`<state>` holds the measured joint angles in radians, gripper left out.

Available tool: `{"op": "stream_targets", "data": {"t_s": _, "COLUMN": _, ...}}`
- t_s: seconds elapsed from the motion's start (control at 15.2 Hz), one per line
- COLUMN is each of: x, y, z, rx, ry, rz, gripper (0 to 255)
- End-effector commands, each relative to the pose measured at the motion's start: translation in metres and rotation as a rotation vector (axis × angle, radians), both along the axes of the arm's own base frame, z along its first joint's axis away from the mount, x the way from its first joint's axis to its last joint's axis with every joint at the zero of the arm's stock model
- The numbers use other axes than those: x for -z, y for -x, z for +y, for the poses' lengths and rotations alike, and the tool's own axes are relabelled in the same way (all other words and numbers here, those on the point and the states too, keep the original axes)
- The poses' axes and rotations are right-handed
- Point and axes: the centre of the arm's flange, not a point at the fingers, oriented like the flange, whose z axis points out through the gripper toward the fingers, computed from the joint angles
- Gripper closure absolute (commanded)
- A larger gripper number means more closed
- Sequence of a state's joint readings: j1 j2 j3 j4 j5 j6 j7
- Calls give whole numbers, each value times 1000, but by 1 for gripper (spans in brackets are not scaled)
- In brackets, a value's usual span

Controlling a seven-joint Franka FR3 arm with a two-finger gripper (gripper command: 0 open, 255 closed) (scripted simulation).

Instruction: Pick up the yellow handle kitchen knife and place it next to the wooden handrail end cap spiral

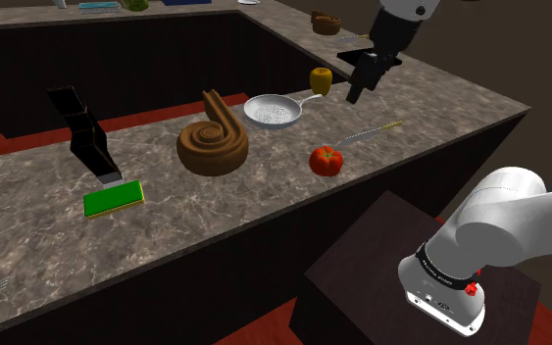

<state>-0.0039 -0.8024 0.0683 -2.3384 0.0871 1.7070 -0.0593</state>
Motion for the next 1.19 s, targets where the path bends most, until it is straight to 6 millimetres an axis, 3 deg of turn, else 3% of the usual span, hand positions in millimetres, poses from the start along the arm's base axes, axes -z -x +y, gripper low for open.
{"op": "stream_targets", "data": {"t_s": 0.0, "x": 0, "y": 0, "z": 0, "rx": 0, "ry": 0, "rz": 0, "gripper": 0}}
{"op": "stream_targets", "data": {"t_s": 0.59, "x": 77, "y": 22, "z": -83, "rx": -322, "ry": 75, "rz": 0, "gripper": 0}}
{"op": "stream_targets", "data": {"t_s": 1.12, "x": 141, "y": 18, "z": -163, "rx": -608, "ry": 141, "rz": 0, "gripper": 0}}
